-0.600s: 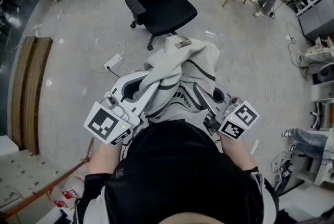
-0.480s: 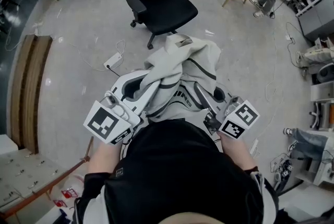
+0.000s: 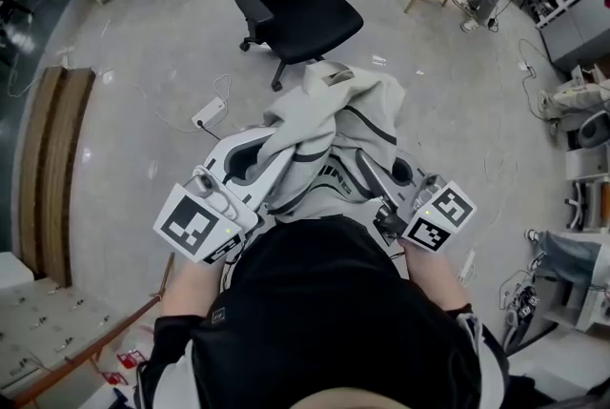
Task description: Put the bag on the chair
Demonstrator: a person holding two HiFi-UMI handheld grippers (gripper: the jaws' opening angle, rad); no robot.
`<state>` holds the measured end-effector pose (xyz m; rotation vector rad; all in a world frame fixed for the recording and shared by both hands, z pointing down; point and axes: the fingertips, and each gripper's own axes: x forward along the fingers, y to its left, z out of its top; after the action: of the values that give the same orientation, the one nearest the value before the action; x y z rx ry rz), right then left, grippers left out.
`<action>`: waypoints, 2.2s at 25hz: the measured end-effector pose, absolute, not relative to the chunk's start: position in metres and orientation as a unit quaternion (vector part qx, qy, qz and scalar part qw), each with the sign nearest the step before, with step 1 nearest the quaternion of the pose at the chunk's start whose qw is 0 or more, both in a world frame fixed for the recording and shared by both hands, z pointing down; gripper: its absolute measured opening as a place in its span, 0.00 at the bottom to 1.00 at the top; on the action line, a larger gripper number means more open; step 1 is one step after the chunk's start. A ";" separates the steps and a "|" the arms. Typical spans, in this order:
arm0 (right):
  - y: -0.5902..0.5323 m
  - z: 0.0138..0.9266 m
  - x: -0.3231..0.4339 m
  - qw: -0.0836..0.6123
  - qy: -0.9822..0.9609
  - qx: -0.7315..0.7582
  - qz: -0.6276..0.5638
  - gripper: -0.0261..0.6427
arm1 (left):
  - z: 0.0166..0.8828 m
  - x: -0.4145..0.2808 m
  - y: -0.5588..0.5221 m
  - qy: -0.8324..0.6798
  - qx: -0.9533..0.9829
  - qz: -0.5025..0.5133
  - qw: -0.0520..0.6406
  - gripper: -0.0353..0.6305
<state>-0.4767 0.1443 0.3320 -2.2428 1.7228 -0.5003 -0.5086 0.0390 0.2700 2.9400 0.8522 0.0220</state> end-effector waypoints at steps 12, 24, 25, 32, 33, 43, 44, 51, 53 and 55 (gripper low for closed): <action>0.087 0.350 -0.533 0.146 0.589 -0.774 -0.182 0.09 | 0.288 -0.560 -0.019 0.275 0.960 0.010 0.043 0.14; 0.091 0.361 -0.479 0.160 0.571 -0.781 -0.195 0.09 | 0.303 -0.502 -0.022 0.294 0.953 0.028 0.068 0.14; 0.092 0.363 -0.471 0.161 0.571 -0.781 -0.196 0.09 | 0.304 -0.494 -0.021 0.294 0.953 0.029 0.070 0.14; 0.115 0.372 -0.400 0.171 0.561 -0.783 -0.206 0.09 | 0.312 -0.421 0.001 0.301 0.949 0.049 0.076 0.14; 0.120 0.373 -0.388 0.175 0.560 -0.783 -0.207 0.09 | 0.312 -0.408 0.006 0.302 0.949 0.052 0.075 0.14; 0.182 0.372 -0.281 0.184 0.555 -0.786 -0.200 0.09 | 0.314 -0.304 0.066 0.307 0.946 0.064 0.078 0.14; 0.190 0.370 -0.273 0.185 0.555 -0.787 -0.197 0.09 | 0.313 -0.295 0.074 0.308 0.946 0.064 0.077 0.14; 0.236 0.361 -0.230 0.188 0.551 -0.793 -0.180 0.09 | 0.307 -0.251 0.118 0.316 0.944 0.062 0.066 0.14; 0.245 0.364 -0.220 0.189 0.546 -0.795 -0.183 0.09 | 0.311 -0.240 0.127 0.318 0.943 0.066 0.067 0.14; 0.250 0.367 -0.211 0.191 0.543 -0.796 -0.188 0.09 | 0.316 -0.230 0.131 0.319 0.942 0.068 0.072 0.14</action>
<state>-0.2111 0.2502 0.3674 -2.2362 1.5252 -0.5277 -0.2301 0.1310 0.3159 2.8318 0.9598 0.2037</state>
